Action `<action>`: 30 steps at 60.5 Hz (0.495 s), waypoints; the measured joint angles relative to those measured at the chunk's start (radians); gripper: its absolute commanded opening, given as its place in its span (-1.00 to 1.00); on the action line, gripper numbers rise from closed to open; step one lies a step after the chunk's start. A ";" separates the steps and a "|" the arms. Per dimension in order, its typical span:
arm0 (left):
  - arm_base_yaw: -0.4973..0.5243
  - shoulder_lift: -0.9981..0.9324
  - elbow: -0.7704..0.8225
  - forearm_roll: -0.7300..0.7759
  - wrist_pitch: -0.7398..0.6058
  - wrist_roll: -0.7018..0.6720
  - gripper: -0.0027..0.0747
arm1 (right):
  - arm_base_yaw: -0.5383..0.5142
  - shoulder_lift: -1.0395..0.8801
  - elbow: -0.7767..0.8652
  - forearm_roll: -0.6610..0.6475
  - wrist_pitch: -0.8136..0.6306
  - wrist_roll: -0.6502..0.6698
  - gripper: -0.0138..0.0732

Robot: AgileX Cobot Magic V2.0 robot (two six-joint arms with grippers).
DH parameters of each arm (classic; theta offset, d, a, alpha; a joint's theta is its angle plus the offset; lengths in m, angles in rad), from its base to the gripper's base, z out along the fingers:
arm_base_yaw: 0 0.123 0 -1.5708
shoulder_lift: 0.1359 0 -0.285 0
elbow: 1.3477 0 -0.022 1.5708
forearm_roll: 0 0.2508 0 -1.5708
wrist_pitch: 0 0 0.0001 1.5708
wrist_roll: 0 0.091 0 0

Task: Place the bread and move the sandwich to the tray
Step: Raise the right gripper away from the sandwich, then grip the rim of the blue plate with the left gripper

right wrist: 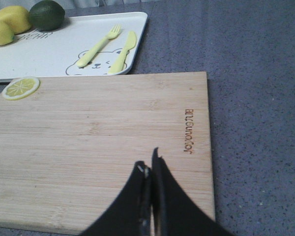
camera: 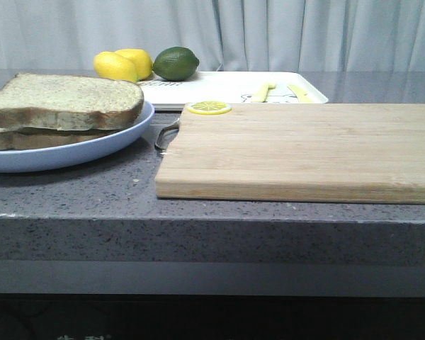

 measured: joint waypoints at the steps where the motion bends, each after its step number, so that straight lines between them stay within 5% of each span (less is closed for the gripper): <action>1: 0.000 0.021 -0.015 0.000 0.018 0.000 0.10 | 0.000 0.000 0.000 0.000 0.000 0.000 -0.82; 12: 0.000 0.254 -0.152 0.004 0.163 0.000 0.10 | 0.000 0.000 0.000 0.000 0.000 0.000 -0.82; 30: 0.000 0.462 -0.229 0.004 0.184 0.000 0.10 | 0.000 0.000 0.000 0.004 0.000 0.002 -0.82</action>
